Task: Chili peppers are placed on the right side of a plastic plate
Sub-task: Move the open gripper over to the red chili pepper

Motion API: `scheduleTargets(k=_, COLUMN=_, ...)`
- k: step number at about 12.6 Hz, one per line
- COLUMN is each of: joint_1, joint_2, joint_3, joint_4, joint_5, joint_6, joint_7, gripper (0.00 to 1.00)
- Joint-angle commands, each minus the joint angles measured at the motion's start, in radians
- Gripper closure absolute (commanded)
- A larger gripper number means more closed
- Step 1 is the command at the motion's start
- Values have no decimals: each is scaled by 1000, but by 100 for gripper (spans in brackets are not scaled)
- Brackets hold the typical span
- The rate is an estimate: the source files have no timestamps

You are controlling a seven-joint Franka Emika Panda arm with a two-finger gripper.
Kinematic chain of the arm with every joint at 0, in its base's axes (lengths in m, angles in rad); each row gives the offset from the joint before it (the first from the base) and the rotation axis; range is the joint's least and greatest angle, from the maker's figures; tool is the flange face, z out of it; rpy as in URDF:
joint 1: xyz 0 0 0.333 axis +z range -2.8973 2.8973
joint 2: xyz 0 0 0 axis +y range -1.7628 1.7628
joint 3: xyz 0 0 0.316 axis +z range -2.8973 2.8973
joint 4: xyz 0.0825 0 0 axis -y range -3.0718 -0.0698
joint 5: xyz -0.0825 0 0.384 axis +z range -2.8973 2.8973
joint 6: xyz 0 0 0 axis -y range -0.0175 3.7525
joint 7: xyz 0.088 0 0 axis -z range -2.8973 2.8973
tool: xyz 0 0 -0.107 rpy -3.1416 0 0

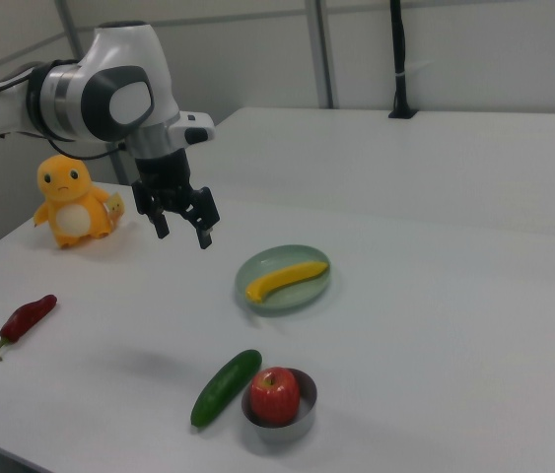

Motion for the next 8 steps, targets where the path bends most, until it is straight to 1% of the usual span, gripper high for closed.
scheduleTargets(k=1, joint_1=-10, joint_2=-26, joint_3=-14, joint_4=4, joint_5=3, joint_6=-12, joint_7=-11, gripper=0)
scheduleTargets(k=8, joint_1=-19, joint_2=-38, joint_3=-14, joint_4=9, joint_5=7, joint_6=-17, joint_7=-9, gripper=0)
